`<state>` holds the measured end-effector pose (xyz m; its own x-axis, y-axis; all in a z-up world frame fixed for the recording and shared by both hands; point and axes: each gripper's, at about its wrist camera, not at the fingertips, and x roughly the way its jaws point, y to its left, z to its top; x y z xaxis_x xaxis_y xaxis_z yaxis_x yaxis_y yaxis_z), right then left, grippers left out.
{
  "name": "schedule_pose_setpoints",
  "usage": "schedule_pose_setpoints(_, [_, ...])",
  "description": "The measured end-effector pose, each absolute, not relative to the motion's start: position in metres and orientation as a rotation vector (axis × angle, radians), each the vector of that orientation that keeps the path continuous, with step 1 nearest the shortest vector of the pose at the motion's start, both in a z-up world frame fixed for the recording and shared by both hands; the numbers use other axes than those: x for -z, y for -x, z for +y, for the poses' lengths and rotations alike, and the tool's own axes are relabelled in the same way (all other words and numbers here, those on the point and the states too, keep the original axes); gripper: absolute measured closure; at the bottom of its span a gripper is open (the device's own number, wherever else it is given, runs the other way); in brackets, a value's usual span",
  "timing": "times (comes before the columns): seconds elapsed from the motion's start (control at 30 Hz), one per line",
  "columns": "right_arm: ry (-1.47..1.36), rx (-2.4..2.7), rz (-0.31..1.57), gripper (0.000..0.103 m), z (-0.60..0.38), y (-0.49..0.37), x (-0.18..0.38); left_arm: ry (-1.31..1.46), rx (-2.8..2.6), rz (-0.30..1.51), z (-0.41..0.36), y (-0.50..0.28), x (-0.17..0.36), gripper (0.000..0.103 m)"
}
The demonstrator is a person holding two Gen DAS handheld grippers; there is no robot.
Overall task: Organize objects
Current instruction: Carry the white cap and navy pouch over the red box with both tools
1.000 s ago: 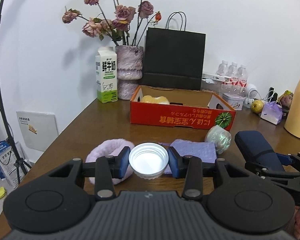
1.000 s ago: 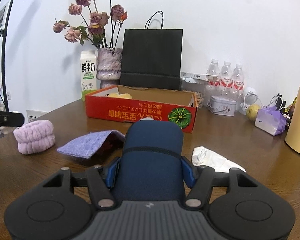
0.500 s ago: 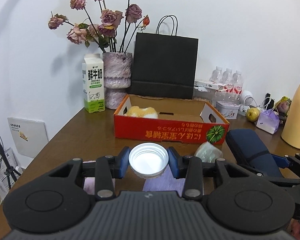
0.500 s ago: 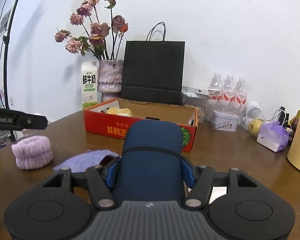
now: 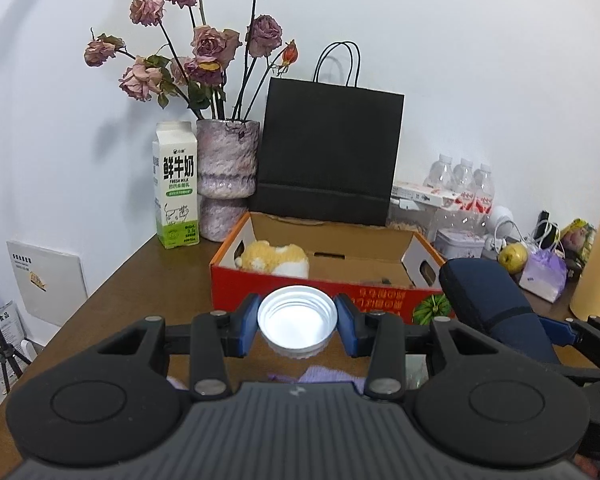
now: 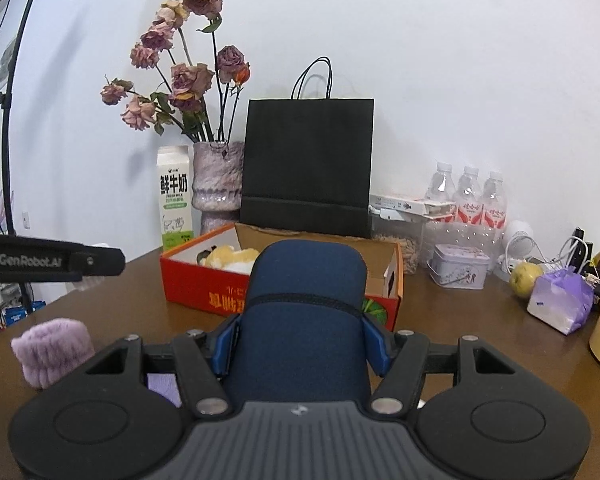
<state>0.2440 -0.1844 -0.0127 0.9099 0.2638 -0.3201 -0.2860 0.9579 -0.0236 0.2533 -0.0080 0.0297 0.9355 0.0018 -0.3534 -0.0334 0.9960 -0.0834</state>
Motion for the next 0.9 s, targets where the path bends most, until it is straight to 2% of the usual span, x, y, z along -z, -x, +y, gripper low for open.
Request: schedule_pose_setpoints(0.9, [0.058, -0.255, 0.284, 0.042, -0.158, -0.35, -0.005, 0.14, -0.121, 0.332, -0.015, -0.37, -0.044, 0.062])
